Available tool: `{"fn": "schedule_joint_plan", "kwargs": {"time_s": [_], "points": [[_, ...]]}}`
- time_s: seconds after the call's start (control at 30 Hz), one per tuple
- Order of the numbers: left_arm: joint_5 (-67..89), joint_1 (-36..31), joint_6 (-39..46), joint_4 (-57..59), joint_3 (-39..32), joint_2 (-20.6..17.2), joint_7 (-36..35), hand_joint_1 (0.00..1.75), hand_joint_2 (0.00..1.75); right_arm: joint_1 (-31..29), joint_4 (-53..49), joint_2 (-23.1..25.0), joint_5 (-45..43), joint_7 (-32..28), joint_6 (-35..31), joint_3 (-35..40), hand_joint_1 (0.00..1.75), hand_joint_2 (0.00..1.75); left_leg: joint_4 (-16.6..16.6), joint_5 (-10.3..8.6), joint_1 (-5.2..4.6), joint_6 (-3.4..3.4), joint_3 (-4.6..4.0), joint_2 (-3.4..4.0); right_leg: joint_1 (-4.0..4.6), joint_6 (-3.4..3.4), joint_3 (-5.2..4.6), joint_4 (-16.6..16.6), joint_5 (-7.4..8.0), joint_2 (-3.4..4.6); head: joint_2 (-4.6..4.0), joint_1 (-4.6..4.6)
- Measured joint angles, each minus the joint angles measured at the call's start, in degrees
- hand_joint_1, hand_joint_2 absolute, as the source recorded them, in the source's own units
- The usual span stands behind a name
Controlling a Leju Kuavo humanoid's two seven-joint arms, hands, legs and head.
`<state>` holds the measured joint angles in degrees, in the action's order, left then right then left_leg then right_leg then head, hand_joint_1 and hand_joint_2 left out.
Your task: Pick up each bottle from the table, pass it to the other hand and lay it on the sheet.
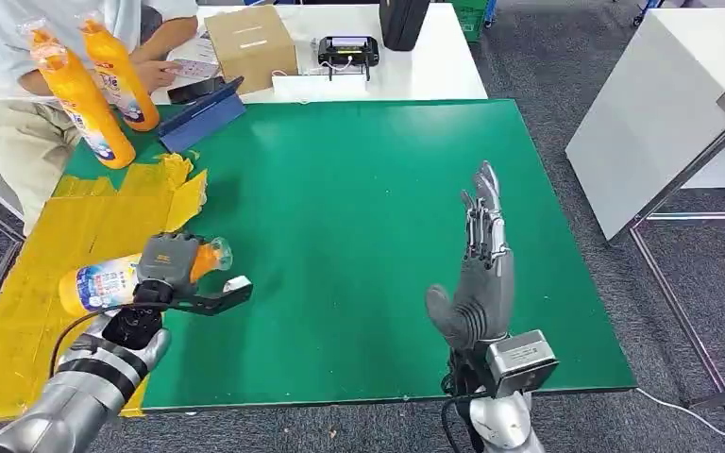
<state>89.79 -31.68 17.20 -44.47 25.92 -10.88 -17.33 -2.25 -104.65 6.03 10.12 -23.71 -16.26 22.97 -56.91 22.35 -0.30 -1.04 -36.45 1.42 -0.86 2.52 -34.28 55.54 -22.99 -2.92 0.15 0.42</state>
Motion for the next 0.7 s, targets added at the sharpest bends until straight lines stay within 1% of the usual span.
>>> {"fn": "schedule_joint_plan", "kwargs": {"time_s": [0.07,0.17,0.3,0.43,0.6,0.63,0.7], "points": [[0.0,-0.8,3.0,3.8,-1.1,0.0,-1.2,0.0,1.75,-0.2,0.0,-0.1,-0.4,0.0,0.0,-0.3,0.0,0.0,0.0,-0.01,0.01,0.01,0.0,0.0,0.01,0.0,0.0,0.0,0.0,-0.01,0.0,0.02],[0.1,-1.2,8.4,8.2,-1.1,-0.3,-4.9,0.0,1.75,-0.5,0.1,-0.2,-0.5,0.0,-0.4,-0.3,0.0,0.0,0.0,-0.01,0.01,0.01,0.0,0.0,0.0,0.0,0.01,0.0,0.0,-0.02,0.0,0.0],[0.1,-1.4,11.6,10.9,-1.1,-0.3,-5.4,0.0,1.75,-0.5,0.3,-0.3,-0.3,0.0,-1.0,-0.3,0.0,0.0,0.0,-0.01,0.01,0.01,0.0,-0.03,-0.01,-0.01,0.04,0.0,-0.01,-0.03,0.0,0.02],[-2.4,-1.4,13.5,11.6,-3.3,0.1,0.6,0.0,1.75,-0.5,0.8,-0.6,0.2,0.0,-1.1,-0.3,0.0,0.0,0.0,0.0,0.0,0.0,0.0,-0.04,-0.02,-0.01,0.05,0.0,-0.01,-0.04,0.0,0.0],[-2.8,-1.3,14.0,11.9,-4.9,0.6,1.7,0.0,1.75,-0.5,1.1,-0.9,0.3,0.0,-1.2,-0.3,0.0,0.0,0.0,-0.01,0.0,0.01,0.01,-0.05,-0.01,0.0,0.06,0.0,0.0,-0.03,0.0,0.0],[-3.5,-1.1,14.5,11.9,-5.4,0.7,2.8,0.0,1.75,-0.5,1.2,-0.9,0.5,0.1,-1.1,-0.3,0.0,0.0,0.0,-0.02,0.0,0.01,0.01,-0.05,-0.01,0.0,0.06,0.0,0.0,-0.03,0.0,0.0],[-7.2,-0.2,15.9,11.6,-7.1,1.5,7.9,0.0,1.75,-0.5,1.3,-1.1,1.0,0.4,-1.0,-0.3,0.0,0.0,0.0,-0.02,0.0,0.01,0.02,-0.04,-0.01,0.0,0.06,0.0,0.0,-0.03,0.0,0.0]]}}
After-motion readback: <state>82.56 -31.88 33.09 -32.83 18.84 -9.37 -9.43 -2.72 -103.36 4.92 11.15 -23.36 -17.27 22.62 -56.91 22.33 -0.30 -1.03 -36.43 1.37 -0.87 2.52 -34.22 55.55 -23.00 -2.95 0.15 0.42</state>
